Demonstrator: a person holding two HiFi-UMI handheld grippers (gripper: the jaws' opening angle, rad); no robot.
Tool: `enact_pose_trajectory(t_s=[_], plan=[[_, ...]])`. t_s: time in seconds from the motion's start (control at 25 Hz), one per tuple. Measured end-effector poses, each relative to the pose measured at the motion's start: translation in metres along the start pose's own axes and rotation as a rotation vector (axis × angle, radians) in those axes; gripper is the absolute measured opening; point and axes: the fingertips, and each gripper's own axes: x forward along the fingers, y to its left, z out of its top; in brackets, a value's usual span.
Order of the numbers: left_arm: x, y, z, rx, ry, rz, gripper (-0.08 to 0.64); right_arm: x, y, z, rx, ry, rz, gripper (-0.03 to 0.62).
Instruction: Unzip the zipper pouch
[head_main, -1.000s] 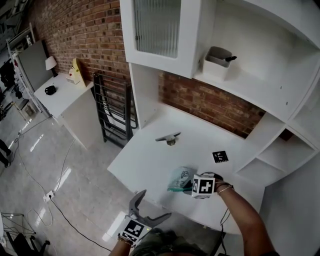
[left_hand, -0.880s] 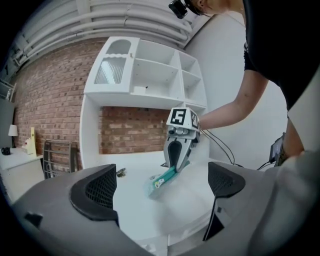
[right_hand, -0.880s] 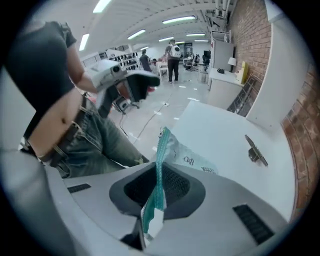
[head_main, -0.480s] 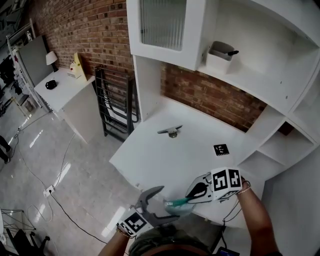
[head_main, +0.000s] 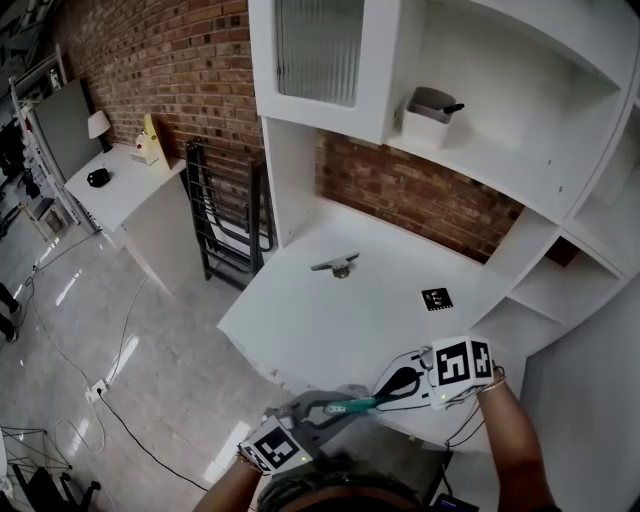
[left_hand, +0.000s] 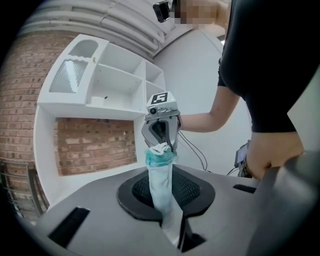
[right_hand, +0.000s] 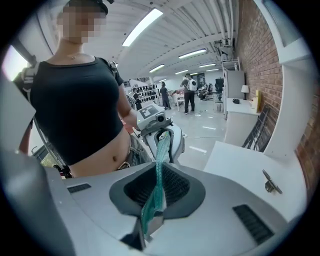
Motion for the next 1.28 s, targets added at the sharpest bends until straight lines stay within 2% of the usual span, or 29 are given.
enact_pose_trajectory(t_s=[0.08, 0.2, 0.32, 0.4, 0.52, 0.6, 0.68, 0.72, 0.76, 0.84, 0.96, 1.16, 1.28], plan=[[0.003, -0.003, -0.001, 0.007, 0.013, -0.013, 0.012, 0.0, -0.001, -0.002, 0.004, 0.005, -0.008, 0.031], [0.006, -0.002, -0.001, 0.007, 0.032, -0.003, 0.005, -0.003, -0.005, -0.005, 0.022, -0.005, -0.036, 0.031], [0.009, 0.009, -0.005, 0.012, 0.06, 0.052, 0.003, -0.006, -0.019, -0.008, 0.023, -0.031, -0.157, 0.037], [0.01, 0.021, -0.008, 0.015, 0.084, 0.103, 0.003, -0.009, -0.034, -0.011, 0.026, -0.043, -0.276, 0.073], [0.009, 0.043, -0.01, -0.016, 0.114, 0.202, 0.002, -0.026, -0.055, -0.009, 0.026, -0.077, -0.503, 0.206], [0.007, 0.059, -0.013, -0.032, 0.15, 0.288, 0.002, -0.048, -0.06, 0.009, -0.025, -0.171, -0.712, 0.21], [0.005, 0.072, -0.019, -0.024, 0.213, 0.38, 0.002, -0.062, -0.052, 0.04, -0.087, -0.339, -0.904, 0.209], [0.005, 0.076, -0.021, -0.009, 0.247, 0.419, 0.002, -0.059, -0.046, 0.052, -0.092, -0.381, -0.966, 0.206], [0.005, 0.079, -0.02, 0.016, 0.278, 0.451, 0.002, -0.049, -0.041, 0.057, -0.071, -0.365, -1.003, 0.204], [0.007, 0.081, -0.017, 0.083, 0.326, 0.499, 0.002, -0.022, -0.038, 0.06, -0.013, -0.32, -1.032, 0.204], [0.01, 0.079, -0.014, 0.147, 0.352, 0.523, 0.002, 0.001, -0.045, 0.065, -0.003, -0.31, -1.048, 0.199], [0.007, 0.077, -0.014, 0.18, 0.363, 0.536, 0.002, 0.003, -0.051, 0.064, 0.033, -0.321, -1.08, 0.121], [0.006, 0.076, -0.013, 0.195, 0.372, 0.54, 0.002, 0.003, -0.052, 0.06, 0.052, -0.312, -1.079, 0.109]])
